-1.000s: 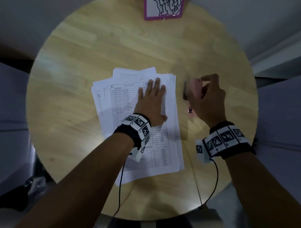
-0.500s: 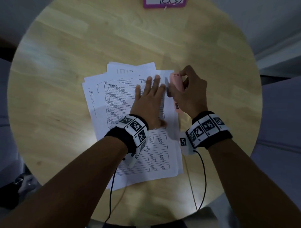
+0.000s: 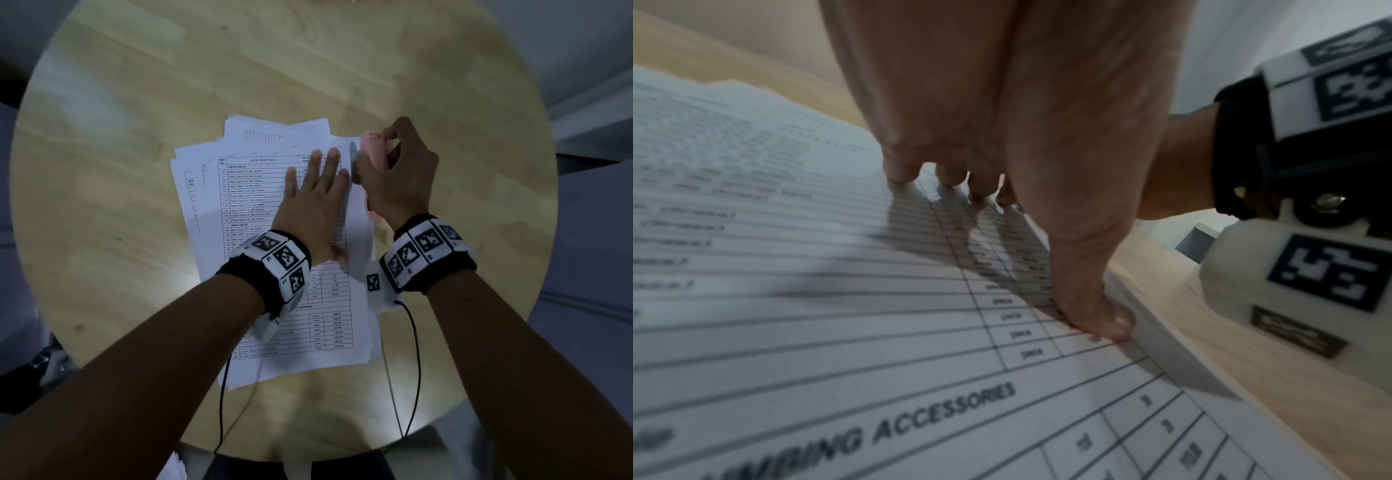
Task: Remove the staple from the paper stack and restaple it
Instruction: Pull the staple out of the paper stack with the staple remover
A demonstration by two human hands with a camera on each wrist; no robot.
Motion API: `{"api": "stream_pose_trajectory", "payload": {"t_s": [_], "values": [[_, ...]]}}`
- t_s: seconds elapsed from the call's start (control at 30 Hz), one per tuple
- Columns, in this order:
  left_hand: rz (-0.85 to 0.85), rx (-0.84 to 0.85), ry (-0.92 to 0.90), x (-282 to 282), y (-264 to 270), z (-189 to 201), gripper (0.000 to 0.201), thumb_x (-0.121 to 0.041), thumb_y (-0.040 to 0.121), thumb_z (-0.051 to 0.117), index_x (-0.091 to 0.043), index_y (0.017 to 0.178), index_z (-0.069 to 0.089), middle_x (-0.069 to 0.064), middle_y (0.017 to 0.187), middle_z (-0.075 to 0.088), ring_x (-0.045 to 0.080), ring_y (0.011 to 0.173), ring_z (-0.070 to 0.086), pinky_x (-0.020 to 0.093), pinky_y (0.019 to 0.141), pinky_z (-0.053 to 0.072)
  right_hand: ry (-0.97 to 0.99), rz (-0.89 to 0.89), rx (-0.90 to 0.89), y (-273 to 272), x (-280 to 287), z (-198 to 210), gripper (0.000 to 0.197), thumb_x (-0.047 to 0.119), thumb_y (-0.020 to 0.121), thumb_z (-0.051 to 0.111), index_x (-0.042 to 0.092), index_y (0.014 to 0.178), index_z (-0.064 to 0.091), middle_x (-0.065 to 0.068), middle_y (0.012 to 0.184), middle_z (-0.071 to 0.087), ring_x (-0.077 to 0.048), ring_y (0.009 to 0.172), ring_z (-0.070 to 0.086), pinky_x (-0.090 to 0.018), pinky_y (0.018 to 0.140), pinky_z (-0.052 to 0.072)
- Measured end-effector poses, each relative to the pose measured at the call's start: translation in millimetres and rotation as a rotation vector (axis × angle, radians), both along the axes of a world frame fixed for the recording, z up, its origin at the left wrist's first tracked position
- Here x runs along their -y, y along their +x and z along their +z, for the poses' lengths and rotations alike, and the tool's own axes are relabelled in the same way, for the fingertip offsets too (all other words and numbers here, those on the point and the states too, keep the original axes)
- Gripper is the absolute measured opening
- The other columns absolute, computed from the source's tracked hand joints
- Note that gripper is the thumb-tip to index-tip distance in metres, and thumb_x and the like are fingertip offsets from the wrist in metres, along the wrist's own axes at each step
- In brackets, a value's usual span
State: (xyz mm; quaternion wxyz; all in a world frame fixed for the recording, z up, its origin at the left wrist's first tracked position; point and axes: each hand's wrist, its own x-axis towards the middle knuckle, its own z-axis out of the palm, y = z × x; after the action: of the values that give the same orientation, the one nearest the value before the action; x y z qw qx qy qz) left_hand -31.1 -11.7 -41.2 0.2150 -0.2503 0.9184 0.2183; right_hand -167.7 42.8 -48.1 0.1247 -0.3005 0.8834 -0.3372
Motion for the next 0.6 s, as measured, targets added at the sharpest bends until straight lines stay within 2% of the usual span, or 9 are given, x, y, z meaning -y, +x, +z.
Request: {"api": "stream_pose_trajectory", "payload": {"t_s": [0.07,0.13,0.17,0.27,0.33,0.4,0.47,0.5,0.6], "values": [[0.002,-0.013,0.002,0,0,0,0.138,-0.066,0.061,0.078,-0.012,0.155,-0.006,0.010,0.162,-0.023,0.032,0.149,-0.021,0.055,0.121,-0.005,-0.023,-0.053,0.048,1,0,-1,0.027,0.026,0.078,0.074,0.011,0.092,0.057,0.002,0.064,0.067,-0.019,0.058,0.066,-0.026,0.052,0.052],[0.006,-0.018,0.010,0,1,-1,0.138,-0.065,0.061,0.078,-0.013,0.155,-0.009,0.009,0.162,-0.023,0.031,0.149,-0.021,0.054,0.121,-0.005,-0.053,-0.109,0.071,1,1,-4,0.026,0.026,0.077,0.074,0.011,0.090,0.057,0.007,0.060,0.062,-0.016,0.057,0.064,-0.011,0.048,0.042],[0.006,-0.019,0.013,1,1,-1,0.138,-0.065,0.061,0.078,-0.013,0.155,-0.010,0.008,0.162,-0.023,0.030,0.149,-0.021,0.054,0.121,-0.005,-0.065,-0.122,0.068,2,3,-4,0.026,0.027,0.077,0.074,0.011,0.090,0.057,0.008,0.059,0.061,-0.016,0.056,0.063,-0.008,0.047,0.039],[0.009,-0.027,0.029,2,2,-1,0.137,-0.065,0.060,0.079,-0.014,0.155,-0.006,0.008,0.162,-0.022,0.030,0.149,-0.021,0.054,0.121,-0.004,-0.076,-0.084,0.041,1,5,-3,0.028,0.027,0.079,0.073,0.008,0.093,0.057,0.003,0.060,0.063,-0.013,0.052,0.061,-0.011,0.046,0.039],[0.007,-0.030,0.034,3,2,-1,0.137,-0.066,0.060,0.079,-0.013,0.155,-0.004,0.008,0.162,-0.022,0.030,0.149,-0.021,0.055,0.121,-0.003,-0.094,-0.077,0.057,0,2,-4,0.027,0.025,0.081,0.075,0.008,0.094,0.059,0.012,0.057,0.059,-0.001,0.049,0.058,-0.011,0.048,0.041],[0.003,-0.028,0.036,3,3,-1,0.137,-0.065,0.061,0.078,-0.013,0.155,-0.007,0.008,0.162,-0.024,0.030,0.149,-0.021,0.055,0.121,-0.003,-0.120,-0.139,0.107,-3,0,-9,0.028,0.028,0.080,0.078,0.009,0.094,0.062,0.016,0.055,0.056,0.006,0.047,0.055,-0.015,0.053,0.046],[0.005,-0.033,0.037,3,4,-1,0.137,-0.063,0.062,0.079,-0.014,0.155,-0.008,0.007,0.162,-0.024,0.029,0.149,-0.022,0.054,0.122,-0.003,-0.140,-0.203,0.152,-4,0,-11,0.030,0.031,0.079,0.080,0.011,0.092,0.062,0.015,0.055,0.057,0.006,0.046,0.054,-0.020,0.055,0.049],[0.008,-0.040,0.038,3,4,-2,0.137,-0.062,0.062,0.080,-0.014,0.155,-0.008,0.007,0.162,-0.024,0.028,0.149,-0.022,0.054,0.122,-0.004,-0.144,-0.209,0.149,-3,0,-12,0.030,0.031,0.079,0.080,0.011,0.092,0.062,0.015,0.055,0.057,0.006,0.046,0.054,-0.019,0.055,0.050],[0.009,-0.051,0.038,3,5,-2,0.136,-0.065,0.062,0.078,-0.015,0.155,-0.007,0.007,0.162,-0.023,0.029,0.149,-0.021,0.053,0.121,-0.005,-0.156,-0.145,0.071,2,0,-10,0.027,0.027,0.082,0.077,0.009,0.095,0.062,0.018,0.056,0.056,0.009,0.048,0.057,-0.005,0.050,0.040]]}}
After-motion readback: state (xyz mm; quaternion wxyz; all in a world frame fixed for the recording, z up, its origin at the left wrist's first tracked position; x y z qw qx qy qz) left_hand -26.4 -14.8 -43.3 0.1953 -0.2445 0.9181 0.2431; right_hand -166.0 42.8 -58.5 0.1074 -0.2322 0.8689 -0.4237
